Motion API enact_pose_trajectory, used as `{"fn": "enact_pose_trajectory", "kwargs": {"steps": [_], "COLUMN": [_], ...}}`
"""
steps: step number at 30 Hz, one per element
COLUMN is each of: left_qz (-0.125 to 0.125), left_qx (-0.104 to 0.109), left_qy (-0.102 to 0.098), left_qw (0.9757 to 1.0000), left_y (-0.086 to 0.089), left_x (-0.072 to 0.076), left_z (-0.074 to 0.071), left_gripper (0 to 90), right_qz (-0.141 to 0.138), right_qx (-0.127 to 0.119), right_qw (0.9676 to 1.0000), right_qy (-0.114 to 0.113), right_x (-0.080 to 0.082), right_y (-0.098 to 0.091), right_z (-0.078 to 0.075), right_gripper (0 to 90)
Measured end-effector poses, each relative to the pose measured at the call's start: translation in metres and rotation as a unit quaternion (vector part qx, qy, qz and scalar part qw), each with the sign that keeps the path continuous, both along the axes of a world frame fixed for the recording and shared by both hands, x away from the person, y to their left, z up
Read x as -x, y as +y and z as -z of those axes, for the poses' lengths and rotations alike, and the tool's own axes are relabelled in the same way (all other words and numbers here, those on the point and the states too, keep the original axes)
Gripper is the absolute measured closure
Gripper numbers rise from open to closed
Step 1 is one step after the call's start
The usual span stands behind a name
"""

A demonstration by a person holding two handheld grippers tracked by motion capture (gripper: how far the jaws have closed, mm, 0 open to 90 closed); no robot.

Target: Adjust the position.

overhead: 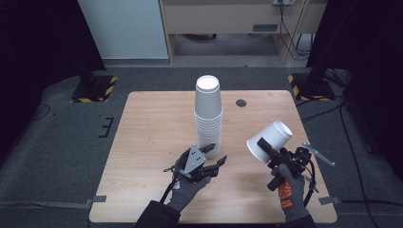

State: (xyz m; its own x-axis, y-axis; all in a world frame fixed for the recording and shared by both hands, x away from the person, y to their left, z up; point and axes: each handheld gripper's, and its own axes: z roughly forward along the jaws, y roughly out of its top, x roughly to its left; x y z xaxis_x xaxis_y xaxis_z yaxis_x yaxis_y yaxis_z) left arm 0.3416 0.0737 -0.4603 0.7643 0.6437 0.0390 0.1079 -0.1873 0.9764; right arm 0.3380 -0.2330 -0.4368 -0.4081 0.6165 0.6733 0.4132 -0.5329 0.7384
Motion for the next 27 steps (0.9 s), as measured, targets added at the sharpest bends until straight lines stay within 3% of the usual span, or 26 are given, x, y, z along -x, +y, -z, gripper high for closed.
{"fn": "enact_pose_trajectory", "kwargs": {"steps": [27], "left_qz": [0.027], "left_qx": [0.029], "left_qy": [-0.002], "left_qw": [0.9992], "left_y": [-0.048], "left_x": [-0.019], "left_z": [0.003], "left_gripper": [41.7], "right_qz": [-0.01], "right_qx": [-0.002], "right_qw": [0.9999], "right_qy": [0.01], "right_x": [-0.001], "right_y": [0.005], "right_z": [0.005], "right_gripper": [14.8]}}
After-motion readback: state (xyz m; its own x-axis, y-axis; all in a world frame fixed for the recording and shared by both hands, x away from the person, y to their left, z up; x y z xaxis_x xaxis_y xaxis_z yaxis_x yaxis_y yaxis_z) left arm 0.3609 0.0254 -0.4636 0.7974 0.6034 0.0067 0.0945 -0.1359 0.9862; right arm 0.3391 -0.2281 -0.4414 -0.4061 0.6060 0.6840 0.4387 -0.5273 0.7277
